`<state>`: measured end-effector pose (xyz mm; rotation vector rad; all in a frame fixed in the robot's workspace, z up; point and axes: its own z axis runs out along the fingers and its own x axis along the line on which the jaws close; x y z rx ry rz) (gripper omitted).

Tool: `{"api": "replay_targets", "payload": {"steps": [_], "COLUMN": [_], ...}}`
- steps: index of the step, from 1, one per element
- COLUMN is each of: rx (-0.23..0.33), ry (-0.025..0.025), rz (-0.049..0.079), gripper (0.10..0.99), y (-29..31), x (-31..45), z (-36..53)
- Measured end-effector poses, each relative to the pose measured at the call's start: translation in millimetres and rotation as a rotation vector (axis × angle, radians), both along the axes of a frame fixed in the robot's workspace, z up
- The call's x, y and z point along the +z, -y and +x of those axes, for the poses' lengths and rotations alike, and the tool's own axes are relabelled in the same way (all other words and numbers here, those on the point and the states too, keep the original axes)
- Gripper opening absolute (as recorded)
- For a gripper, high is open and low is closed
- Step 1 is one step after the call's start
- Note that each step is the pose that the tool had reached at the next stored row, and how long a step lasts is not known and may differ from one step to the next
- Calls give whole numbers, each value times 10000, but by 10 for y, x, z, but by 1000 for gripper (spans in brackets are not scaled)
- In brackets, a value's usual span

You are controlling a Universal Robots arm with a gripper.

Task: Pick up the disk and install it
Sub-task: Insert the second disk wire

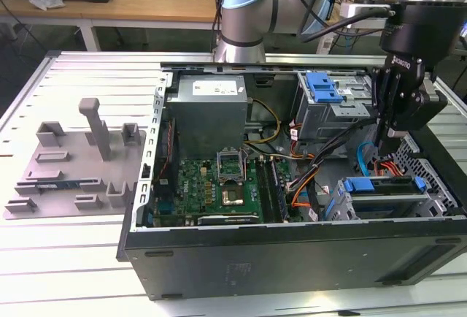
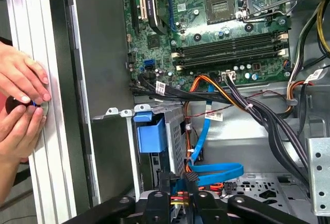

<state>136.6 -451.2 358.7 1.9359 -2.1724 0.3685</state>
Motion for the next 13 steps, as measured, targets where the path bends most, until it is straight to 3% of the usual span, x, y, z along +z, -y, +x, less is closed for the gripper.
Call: {"api": "replay_targets", "payload": {"steps": [1, 2, 7, 9, 13], "rx": [-1, -1, -1, -1, 0], "ry": [1, 0, 1, 93, 211], "rz": [-1, -2, 0, 224, 486], "gripper": [243, 161, 161, 161, 161], "y": [0, 0, 0, 76, 159], "x": [-21, -25, -27, -28, -27], "z": [0, 0, 0, 0, 0]}}
